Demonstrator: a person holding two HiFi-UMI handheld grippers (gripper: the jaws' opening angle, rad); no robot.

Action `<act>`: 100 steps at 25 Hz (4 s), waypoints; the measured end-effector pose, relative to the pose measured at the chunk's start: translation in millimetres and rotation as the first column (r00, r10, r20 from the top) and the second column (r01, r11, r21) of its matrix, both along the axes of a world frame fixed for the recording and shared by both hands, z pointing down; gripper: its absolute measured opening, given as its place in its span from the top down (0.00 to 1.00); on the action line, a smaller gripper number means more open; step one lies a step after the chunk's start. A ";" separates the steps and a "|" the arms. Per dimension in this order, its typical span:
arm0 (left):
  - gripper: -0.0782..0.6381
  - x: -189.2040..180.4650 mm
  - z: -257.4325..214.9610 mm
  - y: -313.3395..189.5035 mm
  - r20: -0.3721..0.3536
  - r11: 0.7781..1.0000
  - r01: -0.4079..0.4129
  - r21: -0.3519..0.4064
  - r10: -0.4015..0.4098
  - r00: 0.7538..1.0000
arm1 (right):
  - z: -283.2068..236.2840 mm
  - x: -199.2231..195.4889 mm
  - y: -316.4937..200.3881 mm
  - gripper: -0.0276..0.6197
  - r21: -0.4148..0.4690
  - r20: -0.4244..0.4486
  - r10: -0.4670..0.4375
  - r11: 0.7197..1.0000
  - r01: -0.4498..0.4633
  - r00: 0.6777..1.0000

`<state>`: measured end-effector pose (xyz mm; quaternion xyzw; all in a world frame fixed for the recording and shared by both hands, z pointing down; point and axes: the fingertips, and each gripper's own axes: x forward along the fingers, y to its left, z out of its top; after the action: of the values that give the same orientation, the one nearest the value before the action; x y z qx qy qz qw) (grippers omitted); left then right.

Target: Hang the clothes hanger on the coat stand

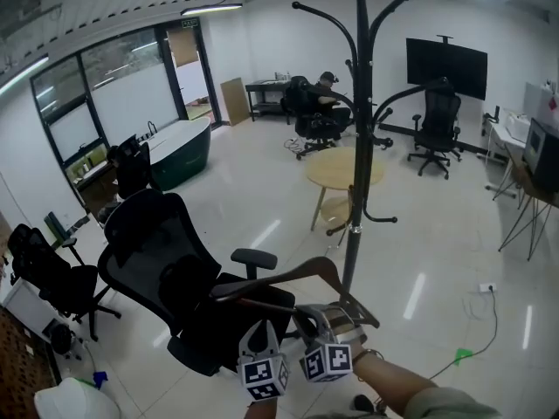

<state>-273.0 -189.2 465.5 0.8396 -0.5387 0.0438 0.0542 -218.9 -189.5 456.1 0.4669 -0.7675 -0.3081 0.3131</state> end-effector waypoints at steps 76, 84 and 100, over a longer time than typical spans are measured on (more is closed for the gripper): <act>0.88 537.3 -92.5 26.7 0.030 0.987 0.141 0.072 -0.143 0.989 | -89.8 484.5 -84.8 0.86 0.012 -0.310 -0.261 0.960 0.279 0.914; 0.88 542.6 -91.8 27.8 0.015 0.988 0.142 0.059 -0.143 0.990 | -86.5 500.8 -101.8 0.85 0.004 -0.287 -0.221 0.973 0.232 0.932; 0.88 550.5 -101.5 34.9 0.004 0.987 0.128 0.093 -0.129 0.992 | -125.6 515.5 -64.0 0.80 0.022 0.110 -0.229 0.973 0.228 0.967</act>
<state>277.5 -154.3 364.1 0.8045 -0.5935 0.0195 0.0152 296.6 -253.5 330.4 0.3930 -0.8312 -0.3190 0.2300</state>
